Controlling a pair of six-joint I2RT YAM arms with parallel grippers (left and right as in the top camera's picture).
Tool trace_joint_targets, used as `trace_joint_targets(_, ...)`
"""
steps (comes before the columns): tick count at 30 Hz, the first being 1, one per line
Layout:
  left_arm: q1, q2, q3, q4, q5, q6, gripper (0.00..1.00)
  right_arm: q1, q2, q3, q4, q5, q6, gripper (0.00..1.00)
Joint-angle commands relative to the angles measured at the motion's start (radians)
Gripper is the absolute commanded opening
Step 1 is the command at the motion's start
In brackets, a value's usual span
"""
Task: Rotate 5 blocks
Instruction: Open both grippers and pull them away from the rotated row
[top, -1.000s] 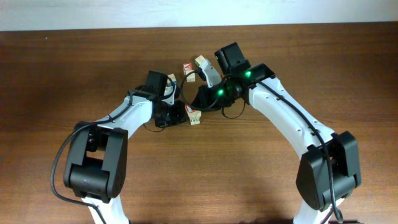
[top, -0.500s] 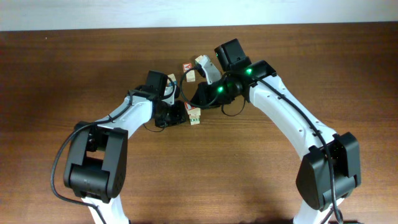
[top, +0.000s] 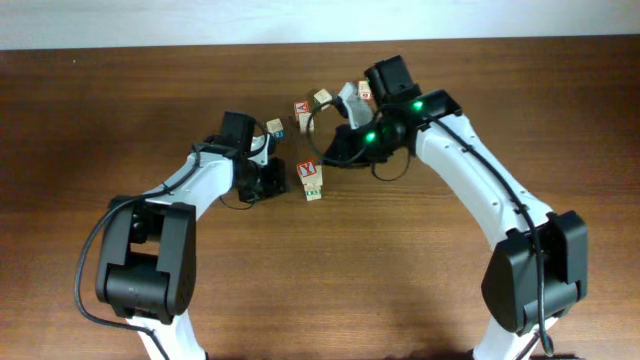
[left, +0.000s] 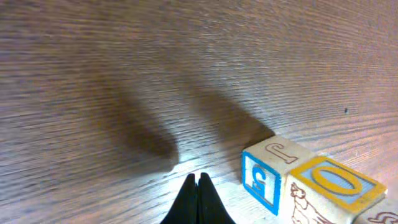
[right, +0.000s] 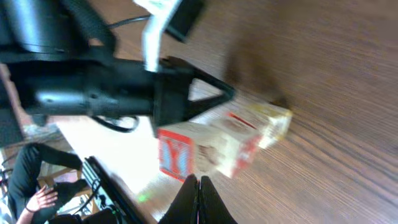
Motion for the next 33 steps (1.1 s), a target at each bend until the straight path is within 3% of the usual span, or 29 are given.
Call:
trace_joint_targets(1, 0.0, -0.006, 0.016, -0.002, -0.007, 0.032, 0.0, -0.011, -0.01, 0.021, -0.037, 0.09, -0.031, 0.04)
trace_joint_targets(10, 0.002, -0.017, 0.017, -0.002, 0.015, 0.097, 0.0, -0.003, 0.041, -0.008, -0.031, 0.16, -0.035, 0.04)
trace_joint_targets(19, 0.024, -0.211, 0.027, -0.032, 0.016, 0.137, 0.0, -0.003, 0.041, -0.021, -0.029, 0.16, -0.035, 0.04)
trace_joint_targets(33, 0.024, -0.212, 0.027, -0.042, 0.137, 0.136, 0.0, -0.003, 0.041, -0.109, 0.048, 0.099, -0.035, 0.04)
